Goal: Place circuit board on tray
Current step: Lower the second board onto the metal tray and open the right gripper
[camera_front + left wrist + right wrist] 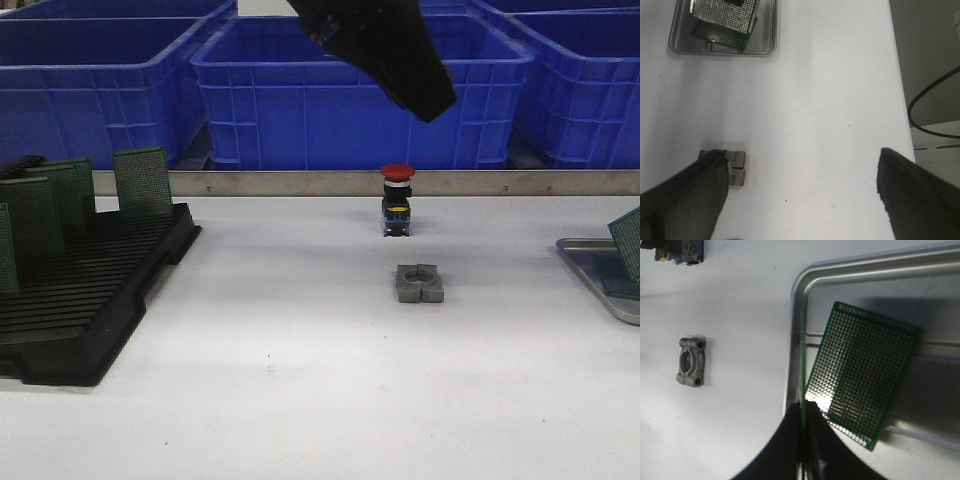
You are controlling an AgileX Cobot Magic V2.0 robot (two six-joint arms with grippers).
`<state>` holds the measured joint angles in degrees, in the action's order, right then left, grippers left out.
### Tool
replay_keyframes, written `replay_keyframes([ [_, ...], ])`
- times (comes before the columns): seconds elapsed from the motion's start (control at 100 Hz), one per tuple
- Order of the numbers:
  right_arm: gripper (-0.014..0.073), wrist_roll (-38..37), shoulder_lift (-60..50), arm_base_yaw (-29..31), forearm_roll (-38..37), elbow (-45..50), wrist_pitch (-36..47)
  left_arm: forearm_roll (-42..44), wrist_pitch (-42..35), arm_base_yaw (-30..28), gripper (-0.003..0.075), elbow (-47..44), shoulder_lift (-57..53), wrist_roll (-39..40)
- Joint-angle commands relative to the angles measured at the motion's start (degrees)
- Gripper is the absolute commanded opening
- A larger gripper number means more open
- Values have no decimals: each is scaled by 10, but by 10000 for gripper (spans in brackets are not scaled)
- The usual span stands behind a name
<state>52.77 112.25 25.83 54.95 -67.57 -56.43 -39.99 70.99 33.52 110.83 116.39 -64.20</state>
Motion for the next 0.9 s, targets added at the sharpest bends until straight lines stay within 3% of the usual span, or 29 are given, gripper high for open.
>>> replay_keyframes([
  [0.0, -67, 2, -28, 5, 27, -15, -12, -36, 16, 4, 569, 16, -32, 5],
  [0.53, -62, 2, -28, 5, 27, -15, 0, -36, 17, 4, 569, 16, -32, 5],
  [0.89, 106, 2, -28, 5, 25, -15, 3, -36, 17, 4, 569, 16, -32, 5],
])
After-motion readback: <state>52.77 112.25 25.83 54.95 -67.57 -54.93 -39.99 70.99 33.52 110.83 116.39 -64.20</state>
